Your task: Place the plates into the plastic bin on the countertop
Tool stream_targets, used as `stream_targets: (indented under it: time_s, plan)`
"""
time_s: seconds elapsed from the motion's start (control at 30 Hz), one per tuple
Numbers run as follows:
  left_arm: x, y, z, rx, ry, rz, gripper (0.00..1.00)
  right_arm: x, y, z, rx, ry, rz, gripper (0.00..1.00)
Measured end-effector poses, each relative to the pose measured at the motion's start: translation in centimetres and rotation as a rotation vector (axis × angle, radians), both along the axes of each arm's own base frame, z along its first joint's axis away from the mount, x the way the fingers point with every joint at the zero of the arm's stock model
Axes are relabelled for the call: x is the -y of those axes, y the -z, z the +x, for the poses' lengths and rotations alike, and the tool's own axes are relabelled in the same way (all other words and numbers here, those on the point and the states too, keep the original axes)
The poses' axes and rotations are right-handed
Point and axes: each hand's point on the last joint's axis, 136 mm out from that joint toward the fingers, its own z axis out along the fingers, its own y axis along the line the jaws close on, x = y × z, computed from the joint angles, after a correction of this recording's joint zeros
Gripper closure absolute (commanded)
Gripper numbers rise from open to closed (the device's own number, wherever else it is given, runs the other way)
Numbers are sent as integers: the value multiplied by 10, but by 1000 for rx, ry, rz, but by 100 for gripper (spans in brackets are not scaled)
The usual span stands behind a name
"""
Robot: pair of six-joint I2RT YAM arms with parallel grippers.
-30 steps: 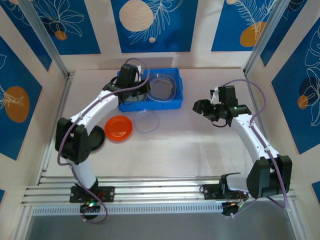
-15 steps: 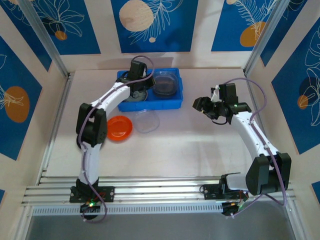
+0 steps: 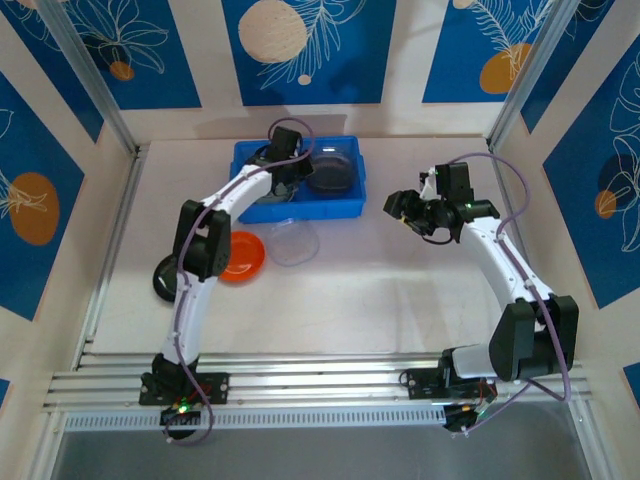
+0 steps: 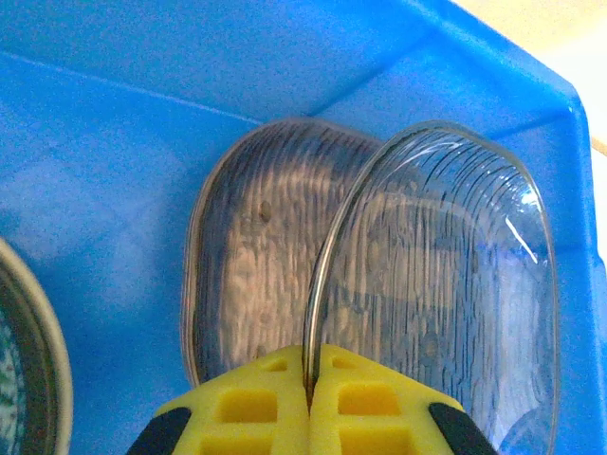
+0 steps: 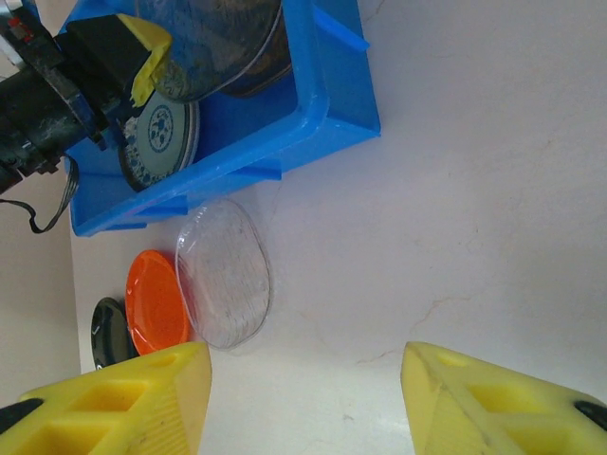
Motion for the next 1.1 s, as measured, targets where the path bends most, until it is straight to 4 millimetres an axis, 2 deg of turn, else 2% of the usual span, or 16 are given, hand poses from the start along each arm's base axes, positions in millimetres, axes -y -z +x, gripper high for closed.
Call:
stream_targets:
  time_s: [0.23,0.4,0.53,0.63,0.8,0.9,0.97,1.1]
  plan:
    - [-1,10,13,2,-22,17,100,-1,2,2,-6,-5,6,44]
    - [-4,24,13,-28,-33,33,100,-2,4,2,-11,-3,8,44]
    - [-3,26,17,-36,-36,38,99,-2,4,2,-11,-4,8,44]
    - [-2,28,19,-35,-38,40,87,-3,4,2,-12,-7,8,44]
    - [-4,35,16,-62,-40,49,76,-6,-1,4,0,-13,9,44]
    - [-5,36,14,-69,-37,56,59,-8,-2,5,5,-19,9,44]
    - [-5,35,14,-71,-40,54,52,-10,-3,4,6,-24,9,44]
    - [-5,34,14,-69,-36,64,46,-13,-3,3,5,-31,8,44]
